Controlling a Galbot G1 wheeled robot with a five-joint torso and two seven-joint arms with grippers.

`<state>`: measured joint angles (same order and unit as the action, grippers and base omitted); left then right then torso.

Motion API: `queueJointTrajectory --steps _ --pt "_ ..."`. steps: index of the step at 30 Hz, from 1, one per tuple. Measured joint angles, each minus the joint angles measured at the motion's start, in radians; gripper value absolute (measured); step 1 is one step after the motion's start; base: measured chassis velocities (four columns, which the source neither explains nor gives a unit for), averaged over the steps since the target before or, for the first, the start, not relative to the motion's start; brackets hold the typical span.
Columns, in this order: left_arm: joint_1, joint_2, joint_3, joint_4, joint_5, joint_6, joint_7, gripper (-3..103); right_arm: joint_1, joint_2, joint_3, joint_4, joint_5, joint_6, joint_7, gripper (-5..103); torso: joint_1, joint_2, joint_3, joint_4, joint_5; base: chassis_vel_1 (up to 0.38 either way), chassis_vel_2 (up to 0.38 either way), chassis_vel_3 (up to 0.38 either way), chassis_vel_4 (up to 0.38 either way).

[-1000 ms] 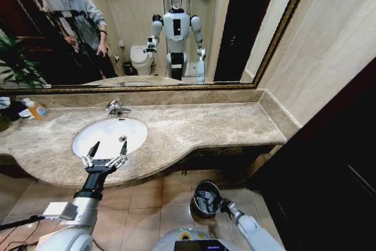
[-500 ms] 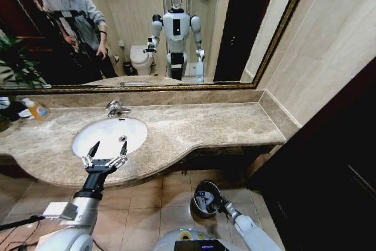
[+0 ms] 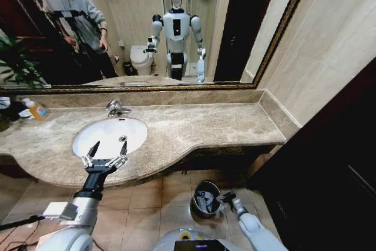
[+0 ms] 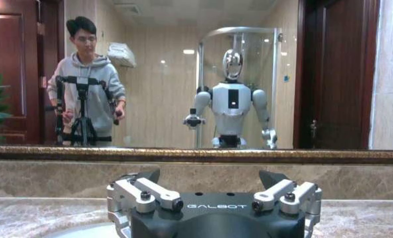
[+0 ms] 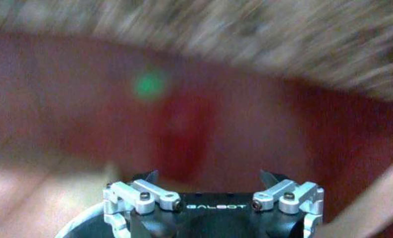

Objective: Pick up the trash from the sink and place it in the trash bin.

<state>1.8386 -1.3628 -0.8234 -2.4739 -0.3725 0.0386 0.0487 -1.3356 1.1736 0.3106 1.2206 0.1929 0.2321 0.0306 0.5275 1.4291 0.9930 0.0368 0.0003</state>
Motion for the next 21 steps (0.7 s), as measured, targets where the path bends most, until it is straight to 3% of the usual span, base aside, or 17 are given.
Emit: queueJointTrajectory --steps 2,4,5,7,21 --pt "0.0 0.0 0.0 0.0 0.0 0.0 0.0 100 -0.017 -0.003 0.02 0.031 0.016 0.0 0.004 100 0.0 0.0 0.0 0.0 0.0 0.0 0.0 0.0 0.0" --pt "0.0 0.0 0.0 0.0 0.0 0.0 0.0 100 -0.117 -0.005 0.158 0.218 0.082 -0.006 0.015 100 0.0 0.0 0.0 -0.0001 -0.0007 0.0 0.0 0.0 0.0" --pt "0.0 0.0 0.0 0.0 0.0 0.0 0.0 100 -0.117 -0.005 0.158 0.218 0.082 -0.006 0.015 100 0.0 0.0 0.0 -0.0001 -0.0007 0.0 0.0 0.0 0.0" --pt "0.0 0.0 0.0 0.0 0.0 0.0 0.0 100 -0.201 0.0 0.261 0.392 0.122 -0.013 0.023 100 0.0 0.0 0.0 0.0 -0.0007 0.0 0.0 0.0 0.0" --pt "0.0 0.0 0.0 0.0 0.0 0.0 0.0 100 -0.325 0.018 0.387 0.824 0.198 -0.083 -0.018 100 0.0 0.0 0.0 0.0001 -0.0004 0.0 0.0 0.0 0.0"
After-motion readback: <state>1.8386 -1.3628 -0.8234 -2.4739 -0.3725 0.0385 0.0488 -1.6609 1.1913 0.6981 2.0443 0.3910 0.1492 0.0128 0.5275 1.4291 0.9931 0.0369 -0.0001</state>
